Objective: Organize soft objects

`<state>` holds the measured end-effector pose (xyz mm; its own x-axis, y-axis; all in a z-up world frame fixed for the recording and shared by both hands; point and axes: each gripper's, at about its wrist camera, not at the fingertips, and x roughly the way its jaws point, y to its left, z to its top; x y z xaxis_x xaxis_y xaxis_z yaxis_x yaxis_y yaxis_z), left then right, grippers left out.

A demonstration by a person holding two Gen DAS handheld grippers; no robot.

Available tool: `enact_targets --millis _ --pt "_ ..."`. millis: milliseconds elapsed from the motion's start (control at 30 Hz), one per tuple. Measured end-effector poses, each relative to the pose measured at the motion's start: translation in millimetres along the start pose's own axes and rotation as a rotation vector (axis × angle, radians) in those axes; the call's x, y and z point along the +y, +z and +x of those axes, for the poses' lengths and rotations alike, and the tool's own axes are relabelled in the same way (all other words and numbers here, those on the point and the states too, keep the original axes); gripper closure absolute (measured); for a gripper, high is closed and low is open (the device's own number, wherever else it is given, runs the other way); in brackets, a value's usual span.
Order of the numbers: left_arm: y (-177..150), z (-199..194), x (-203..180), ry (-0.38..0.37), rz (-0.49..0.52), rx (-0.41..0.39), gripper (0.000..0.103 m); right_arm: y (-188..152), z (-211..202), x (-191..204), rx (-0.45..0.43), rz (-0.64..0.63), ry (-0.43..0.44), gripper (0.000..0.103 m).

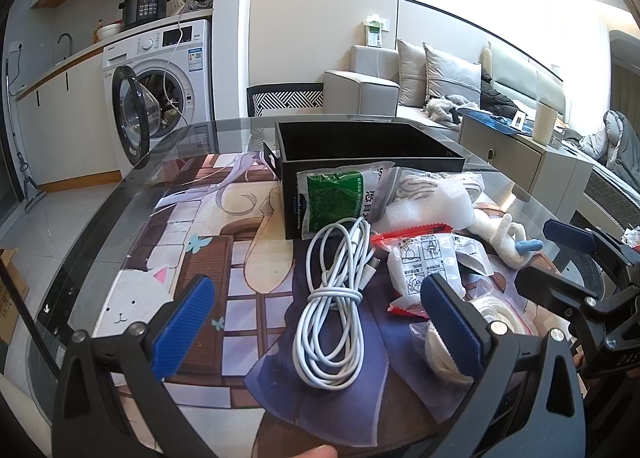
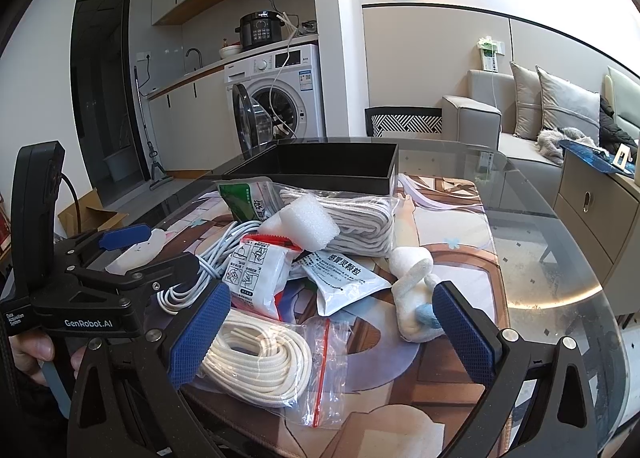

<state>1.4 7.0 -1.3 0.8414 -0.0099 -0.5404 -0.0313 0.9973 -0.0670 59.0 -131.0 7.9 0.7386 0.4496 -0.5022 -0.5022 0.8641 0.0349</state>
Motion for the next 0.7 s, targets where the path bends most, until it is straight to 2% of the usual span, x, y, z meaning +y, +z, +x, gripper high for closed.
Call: enact_targets --millis 700 --pt "0.0 0.0 0.1 0.0 -0.001 0.0 0.0 -0.1 -0.2 -0.7 -0.006 0.0 0.001 0.0"
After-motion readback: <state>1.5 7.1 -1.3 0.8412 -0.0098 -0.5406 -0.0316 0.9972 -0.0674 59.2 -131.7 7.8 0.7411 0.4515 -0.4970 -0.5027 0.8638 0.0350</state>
